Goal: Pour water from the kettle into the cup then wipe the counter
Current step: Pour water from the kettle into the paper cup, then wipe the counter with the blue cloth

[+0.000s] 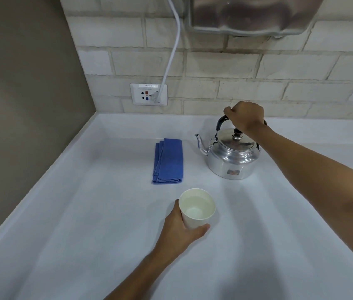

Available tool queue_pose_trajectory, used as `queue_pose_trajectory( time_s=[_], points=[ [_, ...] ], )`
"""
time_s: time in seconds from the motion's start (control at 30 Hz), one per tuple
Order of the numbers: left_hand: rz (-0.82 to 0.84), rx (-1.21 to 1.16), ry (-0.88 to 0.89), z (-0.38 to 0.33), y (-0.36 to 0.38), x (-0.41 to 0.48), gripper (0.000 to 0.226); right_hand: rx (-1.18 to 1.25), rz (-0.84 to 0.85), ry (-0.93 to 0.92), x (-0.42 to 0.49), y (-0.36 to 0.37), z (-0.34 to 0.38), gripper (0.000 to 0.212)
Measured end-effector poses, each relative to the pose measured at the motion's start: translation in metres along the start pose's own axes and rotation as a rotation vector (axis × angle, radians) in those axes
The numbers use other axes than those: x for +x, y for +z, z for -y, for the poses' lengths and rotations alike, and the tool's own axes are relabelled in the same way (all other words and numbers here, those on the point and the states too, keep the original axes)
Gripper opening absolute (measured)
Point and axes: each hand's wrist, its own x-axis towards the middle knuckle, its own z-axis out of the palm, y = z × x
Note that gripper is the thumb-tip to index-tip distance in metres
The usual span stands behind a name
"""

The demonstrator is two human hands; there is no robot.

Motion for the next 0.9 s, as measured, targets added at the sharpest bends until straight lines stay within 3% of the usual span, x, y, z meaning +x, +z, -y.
queue_pose_trajectory(
  time_s=[0.13,0.27,0.37,0.47,0.53,0.73,0.8,0.9],
  points=[
    [0.046,0.013,-0.004,-0.003,-0.003,0.002,0.069,-0.057,-0.153,-0.210,-0.021,-0.010,0.000,0.036],
    [0.151,0.108,0.036,0.002,-0.031,-0.006,0.091,0.252,-0.330,-0.273,-0.088,-0.012,-0.003,0.032],
    [0.079,0.285,0.080,0.011,-0.071,-0.010,0.082,0.364,-0.110,-0.207,-0.167,0.007,-0.019,0.038],
    [-0.041,0.343,0.067,0.012,-0.105,0.013,0.064,0.199,0.286,-0.068,-0.234,0.034,-0.030,0.053],
    [-0.103,0.362,0.078,0.006,-0.113,0.038,0.053,0.050,0.431,-0.017,-0.257,0.048,-0.029,0.067],
    [-0.092,0.513,0.179,-0.004,-0.080,0.133,0.045,-0.018,0.402,-0.026,-0.263,0.058,-0.026,0.086],
    [-0.089,0.652,0.139,0.001,-0.062,0.160,0.049,-0.009,0.383,-0.020,-0.264,0.058,-0.027,0.097],
    [-0.027,0.863,0.037,0.017,-0.040,0.190,0.053,0.009,0.382,-0.003,-0.263,0.058,-0.025,0.091]
  ],
)
